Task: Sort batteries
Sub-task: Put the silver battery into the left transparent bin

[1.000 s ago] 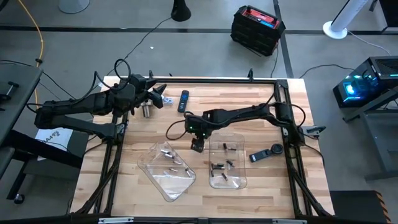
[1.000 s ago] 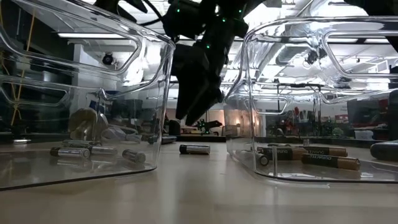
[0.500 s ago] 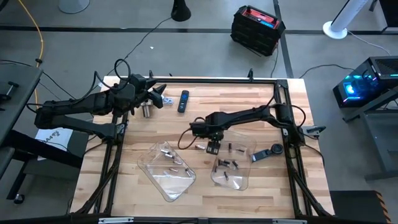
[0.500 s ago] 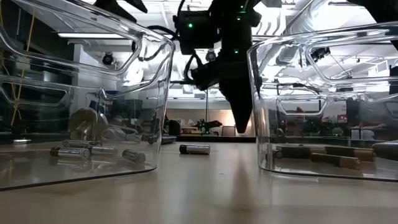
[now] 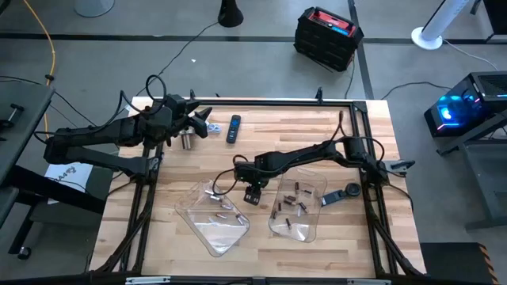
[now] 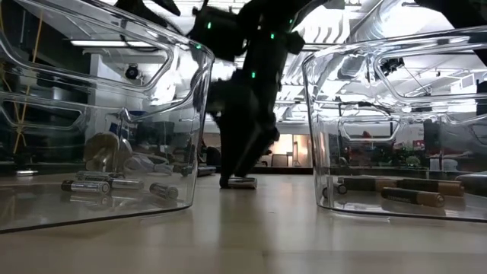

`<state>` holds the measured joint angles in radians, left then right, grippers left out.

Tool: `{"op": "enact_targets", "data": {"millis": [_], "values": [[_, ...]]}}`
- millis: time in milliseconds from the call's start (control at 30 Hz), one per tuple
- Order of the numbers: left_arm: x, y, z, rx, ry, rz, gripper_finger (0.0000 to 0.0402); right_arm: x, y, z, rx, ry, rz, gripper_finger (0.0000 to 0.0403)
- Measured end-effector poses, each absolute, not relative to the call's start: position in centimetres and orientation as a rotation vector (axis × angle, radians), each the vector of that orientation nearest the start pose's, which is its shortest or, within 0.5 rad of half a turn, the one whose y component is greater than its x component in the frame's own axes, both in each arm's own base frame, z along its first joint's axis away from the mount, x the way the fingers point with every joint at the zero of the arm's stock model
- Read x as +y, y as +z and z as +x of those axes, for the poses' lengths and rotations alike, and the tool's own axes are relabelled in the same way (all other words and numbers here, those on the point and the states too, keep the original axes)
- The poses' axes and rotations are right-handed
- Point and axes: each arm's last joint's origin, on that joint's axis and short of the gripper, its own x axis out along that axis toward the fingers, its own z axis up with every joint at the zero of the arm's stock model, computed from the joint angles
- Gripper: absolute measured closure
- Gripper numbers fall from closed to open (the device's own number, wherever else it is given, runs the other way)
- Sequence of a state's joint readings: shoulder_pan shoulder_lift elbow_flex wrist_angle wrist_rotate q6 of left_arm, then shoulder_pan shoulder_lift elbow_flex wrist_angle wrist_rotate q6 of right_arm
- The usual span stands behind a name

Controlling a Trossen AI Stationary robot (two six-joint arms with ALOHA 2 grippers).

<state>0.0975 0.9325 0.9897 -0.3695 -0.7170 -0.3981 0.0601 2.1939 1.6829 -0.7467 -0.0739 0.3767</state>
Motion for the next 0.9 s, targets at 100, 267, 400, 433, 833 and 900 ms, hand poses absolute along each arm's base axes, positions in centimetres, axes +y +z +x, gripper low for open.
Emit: {"op": "enact_targets", "data": {"millis": [100,267,400,433,833,900], "values": [[3.7,36.2,18.6,0.14,0.855,-0.275,0.0177,2.8,14.2,44.7,1.29,-0.206,0.287,0.0179],[3.7,36.2,18.6,0.14,0.855,-0.276,0.0177,2.7,12.8,44.7,1.333,-0.248,0.244,0.0202],[3.7,36.3,18.7,0.13,0.853,-0.279,0.0177,2.8,12.9,44.4,1.357,-0.242,0.157,0.032],[3.7,36.4,18.6,0.119,0.851,-0.284,0.0177,2.8,13.2,44.3,1.353,-0.238,0.137,0.0357],[2.0,42.4,17.3,-0.082,0.608,-0.374,0.0177,1.4,20.1,45.4,1.013,-0.111,0.252,0.0382],[1.4,42.8,17.2,-0.087,0.574,-0.378,0.0177,2.5,20.7,46.2,0.911,-0.015,0.298,0.0382]]}}
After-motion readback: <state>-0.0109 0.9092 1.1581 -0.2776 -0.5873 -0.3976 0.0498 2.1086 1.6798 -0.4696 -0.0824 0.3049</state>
